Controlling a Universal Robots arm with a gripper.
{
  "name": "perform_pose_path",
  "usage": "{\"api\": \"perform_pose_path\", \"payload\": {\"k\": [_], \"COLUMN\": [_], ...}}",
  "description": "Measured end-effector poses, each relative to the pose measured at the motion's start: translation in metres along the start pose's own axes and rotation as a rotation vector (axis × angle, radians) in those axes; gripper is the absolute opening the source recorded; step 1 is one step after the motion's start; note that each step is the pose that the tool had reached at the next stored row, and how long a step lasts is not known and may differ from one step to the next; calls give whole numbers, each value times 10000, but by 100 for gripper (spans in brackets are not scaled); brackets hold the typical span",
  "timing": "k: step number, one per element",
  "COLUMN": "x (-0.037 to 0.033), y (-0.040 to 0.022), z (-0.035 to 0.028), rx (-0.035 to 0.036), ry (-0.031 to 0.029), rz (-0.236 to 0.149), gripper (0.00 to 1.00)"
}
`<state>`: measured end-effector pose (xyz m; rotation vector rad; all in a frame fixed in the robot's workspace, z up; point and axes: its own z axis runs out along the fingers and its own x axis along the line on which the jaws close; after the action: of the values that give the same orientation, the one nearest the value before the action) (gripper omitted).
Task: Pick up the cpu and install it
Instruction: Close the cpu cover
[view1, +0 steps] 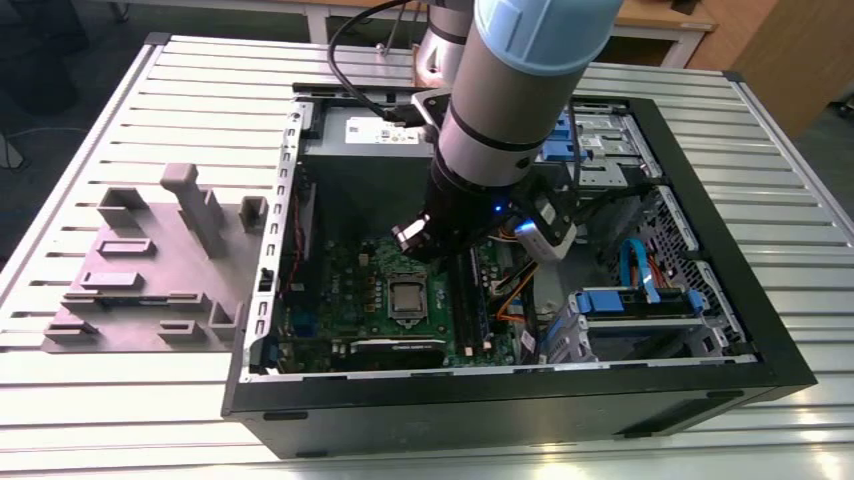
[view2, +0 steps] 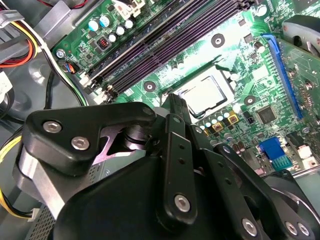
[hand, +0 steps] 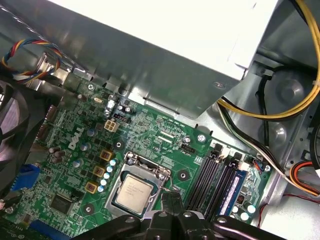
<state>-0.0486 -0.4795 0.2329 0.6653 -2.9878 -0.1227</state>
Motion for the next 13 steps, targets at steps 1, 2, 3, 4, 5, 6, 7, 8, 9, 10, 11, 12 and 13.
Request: {"api": "perform_pose_path", "payload": {"k": [1,2,3,4,5,6,7,8,9,10,11,12,13], "x": [0,0,0,-2,-5,-9,-13,-14,-14,-15,-20,-28,-37], "y": [0,0,1,6,12,20,28,29,29,33,44,62,77], "z": [0,0,0,0,1,2,2,2,2,3,4,5,6], "rx": [0,0,0,1,-1,0,-1,0,0,0,1,5,8], "ry": [0,0,0,1,0,0,-1,-1,0,0,1,3,4], "rz": [0,0,0,2,2,2,0,0,-1,0,2,2,1], "gripper": [10,10,10,10,10,10,10,10,10,10,10,10,10]}}
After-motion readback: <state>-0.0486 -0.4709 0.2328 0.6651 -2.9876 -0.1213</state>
